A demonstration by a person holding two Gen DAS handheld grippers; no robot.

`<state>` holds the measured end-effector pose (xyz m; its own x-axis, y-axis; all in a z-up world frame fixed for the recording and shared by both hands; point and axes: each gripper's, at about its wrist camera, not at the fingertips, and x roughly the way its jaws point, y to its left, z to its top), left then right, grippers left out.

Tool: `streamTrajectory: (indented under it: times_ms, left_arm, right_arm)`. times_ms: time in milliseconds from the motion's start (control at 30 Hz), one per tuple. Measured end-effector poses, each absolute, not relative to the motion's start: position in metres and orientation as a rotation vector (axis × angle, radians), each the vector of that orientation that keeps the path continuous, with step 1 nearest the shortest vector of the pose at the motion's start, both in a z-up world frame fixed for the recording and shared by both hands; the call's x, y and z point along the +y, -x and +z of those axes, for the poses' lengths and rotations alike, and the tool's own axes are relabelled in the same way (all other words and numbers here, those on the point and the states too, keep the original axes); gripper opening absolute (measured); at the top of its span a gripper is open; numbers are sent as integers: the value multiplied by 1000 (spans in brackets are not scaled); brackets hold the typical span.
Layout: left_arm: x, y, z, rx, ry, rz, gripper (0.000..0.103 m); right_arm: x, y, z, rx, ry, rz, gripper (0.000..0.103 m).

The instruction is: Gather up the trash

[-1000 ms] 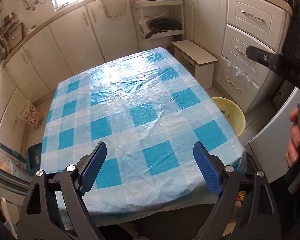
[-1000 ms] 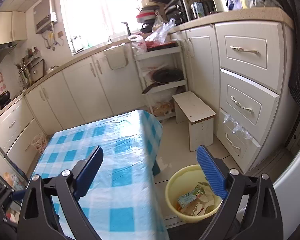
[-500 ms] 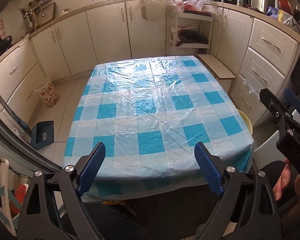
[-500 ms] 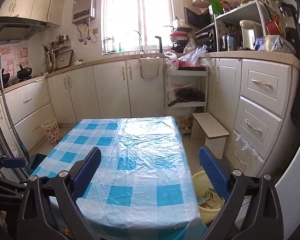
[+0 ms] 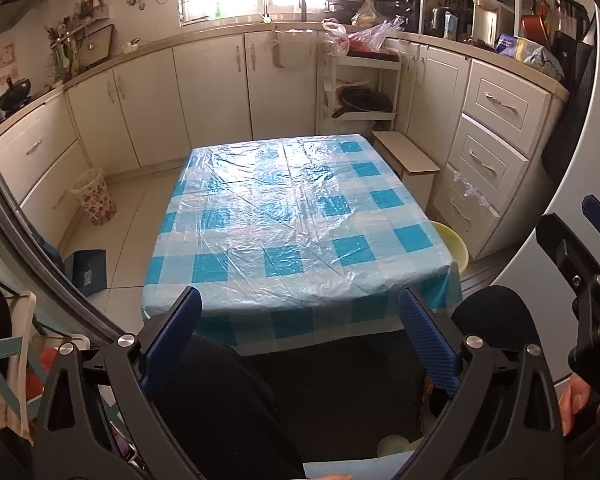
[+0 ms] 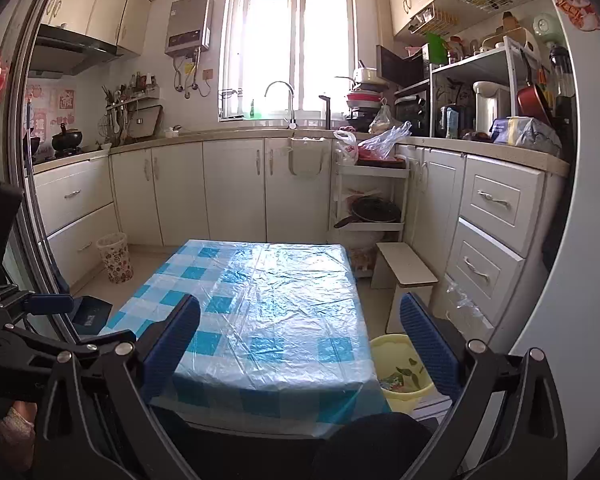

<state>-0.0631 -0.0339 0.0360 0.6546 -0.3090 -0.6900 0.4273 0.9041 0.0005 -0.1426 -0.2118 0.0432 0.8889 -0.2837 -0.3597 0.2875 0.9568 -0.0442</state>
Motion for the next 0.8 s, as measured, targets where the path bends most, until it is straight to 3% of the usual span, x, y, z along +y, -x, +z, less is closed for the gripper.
streamTrajectory:
  times_ms: [800]
  left_arm:
    - [-34,138,62,673,-235,-443,95]
  right_arm:
    - [-208,206,53,326,-84,-437,96]
